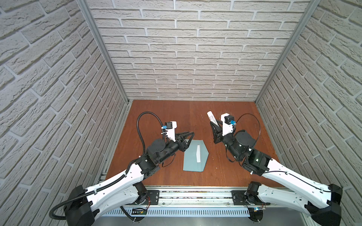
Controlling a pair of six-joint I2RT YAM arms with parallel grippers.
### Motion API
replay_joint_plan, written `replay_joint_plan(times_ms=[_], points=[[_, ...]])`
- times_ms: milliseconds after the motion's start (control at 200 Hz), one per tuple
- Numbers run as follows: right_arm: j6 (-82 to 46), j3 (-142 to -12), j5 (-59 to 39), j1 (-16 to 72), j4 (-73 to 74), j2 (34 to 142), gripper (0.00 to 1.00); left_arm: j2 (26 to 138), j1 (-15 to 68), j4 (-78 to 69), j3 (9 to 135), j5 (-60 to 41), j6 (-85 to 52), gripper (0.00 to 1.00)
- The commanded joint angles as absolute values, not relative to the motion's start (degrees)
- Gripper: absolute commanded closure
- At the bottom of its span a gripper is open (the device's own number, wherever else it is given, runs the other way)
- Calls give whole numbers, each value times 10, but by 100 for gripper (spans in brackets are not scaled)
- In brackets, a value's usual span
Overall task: Place the letter into the envelope and seal it
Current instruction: 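Pull the glue stick away with the right gripper while the left gripper opens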
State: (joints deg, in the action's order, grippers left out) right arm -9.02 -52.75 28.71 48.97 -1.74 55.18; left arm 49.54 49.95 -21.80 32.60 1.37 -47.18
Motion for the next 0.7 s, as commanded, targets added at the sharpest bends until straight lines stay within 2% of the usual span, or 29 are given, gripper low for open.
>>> replay_joint_plan(times_ms=[0, 100, 220, 305, 450, 540, 695], points=[[-203, -628, 318, 488, -362, 612, 94, 460, 498, -24, 339, 111, -409, 56], [-245, -711, 280, 488, -486, 667, 94, 449, 486, 64, 353, 141, -410, 57], [-293, -757, 230, 488, -547, 711, 94, 469, 461, 144, 374, 142, -435, 59], [-328, -776, 206, 487, -572, 741, 95, 494, 437, 164, 376, 107, -450, 63], [-384, -820, 199, 488, -623, 797, 95, 534, 413, 101, 343, 34, -472, 78], [-422, -848, 201, 488, -652, 828, 95, 564, 411, 40, 323, 8, -491, 100], [-449, -866, 155, 483, -656, 871, 95, 637, 404, -67, 299, -59, -521, 100]])
